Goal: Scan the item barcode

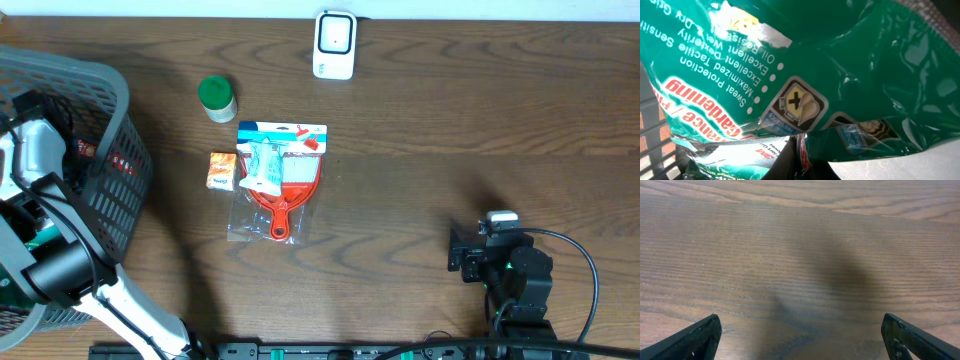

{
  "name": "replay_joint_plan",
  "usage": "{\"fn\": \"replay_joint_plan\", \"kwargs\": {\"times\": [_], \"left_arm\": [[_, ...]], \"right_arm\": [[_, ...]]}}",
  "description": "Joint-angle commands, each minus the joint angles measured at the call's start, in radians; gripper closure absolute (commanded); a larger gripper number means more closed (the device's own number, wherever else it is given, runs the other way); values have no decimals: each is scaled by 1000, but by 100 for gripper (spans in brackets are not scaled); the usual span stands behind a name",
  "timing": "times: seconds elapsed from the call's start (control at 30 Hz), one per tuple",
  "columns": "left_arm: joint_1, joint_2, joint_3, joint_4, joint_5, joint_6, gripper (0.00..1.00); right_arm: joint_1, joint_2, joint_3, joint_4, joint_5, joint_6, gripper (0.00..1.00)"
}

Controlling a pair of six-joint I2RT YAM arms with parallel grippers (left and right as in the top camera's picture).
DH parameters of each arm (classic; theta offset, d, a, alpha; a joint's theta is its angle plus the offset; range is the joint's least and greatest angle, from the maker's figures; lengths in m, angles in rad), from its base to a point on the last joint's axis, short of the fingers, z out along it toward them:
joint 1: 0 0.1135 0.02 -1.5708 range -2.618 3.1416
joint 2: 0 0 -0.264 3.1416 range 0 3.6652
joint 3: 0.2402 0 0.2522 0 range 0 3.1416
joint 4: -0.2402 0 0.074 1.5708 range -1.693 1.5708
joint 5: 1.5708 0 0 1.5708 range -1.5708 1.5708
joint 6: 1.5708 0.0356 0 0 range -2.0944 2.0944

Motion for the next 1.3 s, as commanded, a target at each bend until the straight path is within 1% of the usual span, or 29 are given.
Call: {"fn": "replay_joint_plan", "kwargs": {"times": [0.0, 0.23, 0.33, 0.67, 0.97, 1.07, 1.17, 1.27], "left_arm": [[4, 4, -11, -2, 10, -54, 93], [4, -97, 11, 27, 87, -61, 93], [4, -191, 11, 67, 115, -61, 92], [4, -519, 11, 182, 114, -61, 93], [4, -739, 11, 235, 129, -64, 93], [4, -789, 11, 233, 218, -65, 93], [4, -838, 11, 237, 376, -71, 92], [4, -880, 11, 251, 512, -114, 93]], "right_arm": [[-3, -1, -1, 3, 5, 11, 1], [-3, -1, -1, 3, 5, 11, 1], [-3, -1, -2, 3, 5, 11, 1], [-3, -1, -1, 8, 5, 11, 1], [-3, -1, -2, 17, 4, 12, 1], [-3, -1, -1, 18, 4, 11, 1], [-3, -1, -1, 18, 4, 12, 1], [-3, -1, -2, 18, 4, 11, 1]]}}
